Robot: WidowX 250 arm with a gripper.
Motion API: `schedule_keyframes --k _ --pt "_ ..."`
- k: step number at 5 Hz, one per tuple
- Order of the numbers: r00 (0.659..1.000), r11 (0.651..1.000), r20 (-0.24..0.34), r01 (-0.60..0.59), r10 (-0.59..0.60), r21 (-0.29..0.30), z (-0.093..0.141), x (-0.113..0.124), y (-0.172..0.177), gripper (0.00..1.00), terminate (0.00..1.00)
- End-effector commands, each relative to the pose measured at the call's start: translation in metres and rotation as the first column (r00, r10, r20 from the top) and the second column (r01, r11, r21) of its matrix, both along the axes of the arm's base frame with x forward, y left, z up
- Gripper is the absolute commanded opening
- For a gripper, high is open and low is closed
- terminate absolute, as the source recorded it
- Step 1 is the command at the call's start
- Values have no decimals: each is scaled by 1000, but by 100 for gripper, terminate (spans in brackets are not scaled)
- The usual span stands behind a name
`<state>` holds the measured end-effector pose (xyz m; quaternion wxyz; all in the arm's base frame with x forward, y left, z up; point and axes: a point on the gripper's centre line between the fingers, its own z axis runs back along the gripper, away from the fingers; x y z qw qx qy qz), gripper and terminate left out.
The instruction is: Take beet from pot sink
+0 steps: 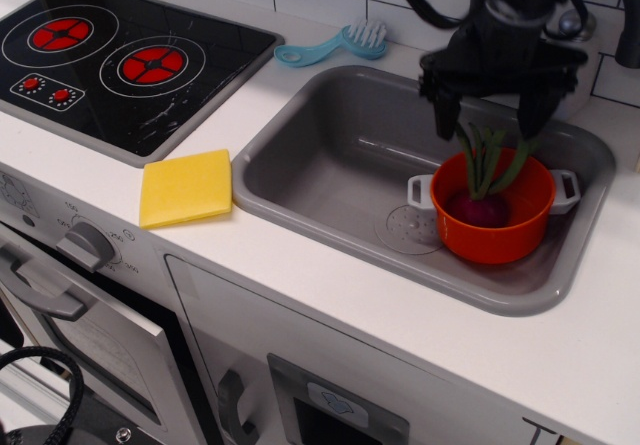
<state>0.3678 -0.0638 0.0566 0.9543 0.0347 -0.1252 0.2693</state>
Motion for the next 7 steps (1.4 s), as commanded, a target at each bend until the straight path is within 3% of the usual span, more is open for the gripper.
schedule_keyframes --k 1,3,5,6,7 --pt "999 1000 43 -12 11 6 12 13 -4 0 0" --pt "999 1000 39 -25 25 2 12 14 -2 0 0" --pt "995 996 82 -53 58 -66 50 10 6 0 0" --pt "990 989 119 -60 76 -135 76 0 19 0 0" --pt "982 984 155 -80 105 -158 88 -10 42 0 0"
